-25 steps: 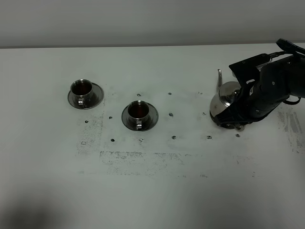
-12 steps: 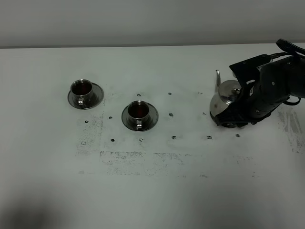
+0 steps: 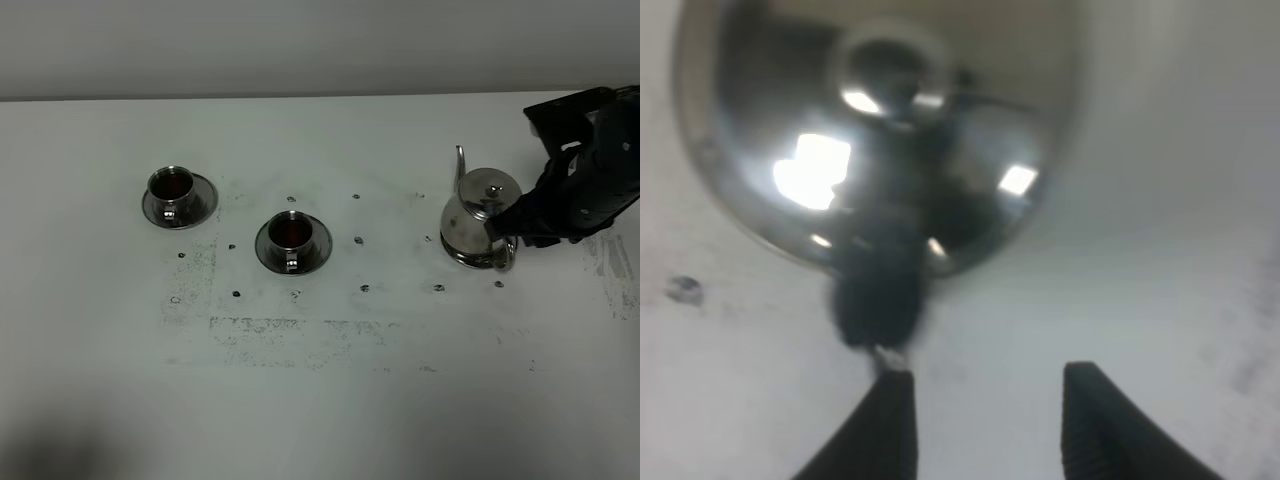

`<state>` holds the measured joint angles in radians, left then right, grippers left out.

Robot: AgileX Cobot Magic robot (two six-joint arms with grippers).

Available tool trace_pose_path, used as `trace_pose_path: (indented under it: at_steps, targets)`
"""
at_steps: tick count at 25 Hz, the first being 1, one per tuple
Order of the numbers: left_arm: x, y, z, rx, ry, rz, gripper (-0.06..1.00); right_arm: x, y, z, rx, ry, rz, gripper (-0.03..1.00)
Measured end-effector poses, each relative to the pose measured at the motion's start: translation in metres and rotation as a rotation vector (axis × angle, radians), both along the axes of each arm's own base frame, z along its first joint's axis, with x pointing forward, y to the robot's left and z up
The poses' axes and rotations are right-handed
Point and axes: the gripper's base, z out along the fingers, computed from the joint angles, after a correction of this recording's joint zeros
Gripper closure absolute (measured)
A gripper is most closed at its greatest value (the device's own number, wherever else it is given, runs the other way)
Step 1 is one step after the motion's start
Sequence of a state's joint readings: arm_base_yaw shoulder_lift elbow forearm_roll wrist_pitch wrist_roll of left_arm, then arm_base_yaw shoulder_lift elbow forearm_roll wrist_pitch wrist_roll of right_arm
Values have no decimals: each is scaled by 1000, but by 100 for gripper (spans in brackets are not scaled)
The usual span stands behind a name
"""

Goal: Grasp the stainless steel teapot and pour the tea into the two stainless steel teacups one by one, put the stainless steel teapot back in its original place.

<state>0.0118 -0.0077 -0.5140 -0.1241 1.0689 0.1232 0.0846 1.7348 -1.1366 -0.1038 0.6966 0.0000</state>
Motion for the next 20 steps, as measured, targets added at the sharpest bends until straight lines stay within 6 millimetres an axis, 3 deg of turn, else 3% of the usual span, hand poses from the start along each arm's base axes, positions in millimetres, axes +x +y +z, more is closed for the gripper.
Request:
trace_pose_path:
  at_steps: [6, 12, 20]
  targets:
    - [0, 0, 0, 0, 0, 0, 25, -29, -32, 52, -12, -90, -96, 63]
    - [0, 0, 0, 0, 0, 0, 25, -90, -66, 83, -39, -153, -222, 63]
    - [0, 0, 0, 0, 0, 0, 25, -182, -56, 107, -20, -226, -253, 63]
